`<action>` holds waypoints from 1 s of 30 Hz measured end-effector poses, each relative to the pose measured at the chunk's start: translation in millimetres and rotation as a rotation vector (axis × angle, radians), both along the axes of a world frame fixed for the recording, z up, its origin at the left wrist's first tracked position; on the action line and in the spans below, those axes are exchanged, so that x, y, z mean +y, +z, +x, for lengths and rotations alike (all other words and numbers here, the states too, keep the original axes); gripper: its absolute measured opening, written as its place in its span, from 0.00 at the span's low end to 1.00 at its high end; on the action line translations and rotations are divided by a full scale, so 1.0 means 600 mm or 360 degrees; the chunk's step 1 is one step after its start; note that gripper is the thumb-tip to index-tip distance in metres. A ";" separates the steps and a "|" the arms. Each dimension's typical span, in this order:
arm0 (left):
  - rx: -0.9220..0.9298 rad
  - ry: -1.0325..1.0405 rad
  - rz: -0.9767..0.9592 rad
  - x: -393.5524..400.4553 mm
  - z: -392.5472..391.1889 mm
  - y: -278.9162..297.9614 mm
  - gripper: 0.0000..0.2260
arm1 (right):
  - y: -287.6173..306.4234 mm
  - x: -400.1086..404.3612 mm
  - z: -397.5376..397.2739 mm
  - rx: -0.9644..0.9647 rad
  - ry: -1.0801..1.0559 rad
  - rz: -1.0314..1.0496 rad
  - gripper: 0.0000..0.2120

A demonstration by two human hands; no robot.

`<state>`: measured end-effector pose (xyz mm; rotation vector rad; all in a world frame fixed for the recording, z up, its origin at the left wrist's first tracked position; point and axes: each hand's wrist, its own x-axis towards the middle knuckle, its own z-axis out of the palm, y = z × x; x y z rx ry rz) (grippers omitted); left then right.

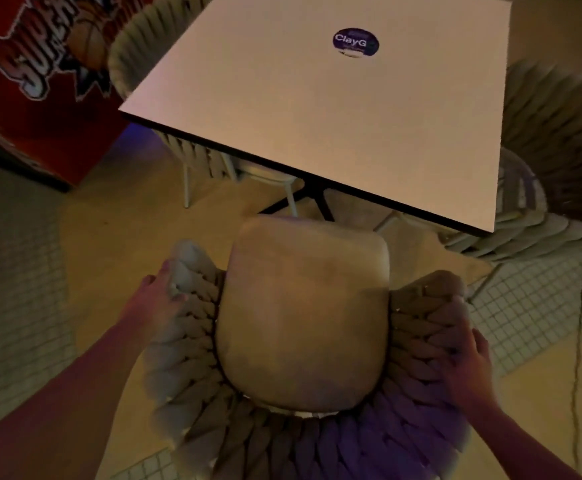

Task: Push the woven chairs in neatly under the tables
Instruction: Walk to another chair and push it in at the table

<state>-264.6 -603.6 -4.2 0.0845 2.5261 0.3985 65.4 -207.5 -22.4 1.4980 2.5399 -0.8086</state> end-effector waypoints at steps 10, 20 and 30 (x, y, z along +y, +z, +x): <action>-0.0003 0.0003 -0.0122 0.013 -0.054 -0.044 0.32 | -0.030 0.004 -0.006 0.0100 0.0025 0.0127 0.50; -0.0012 0.0077 -0.0093 -0.029 -0.152 -0.044 0.29 | -0.025 -0.093 -0.043 0.0135 -0.0003 0.0104 0.47; 0.0084 -0.0121 -0.0236 -0.042 -0.264 -0.037 0.34 | -0.022 -0.154 -0.120 0.0137 -0.0073 0.0096 0.46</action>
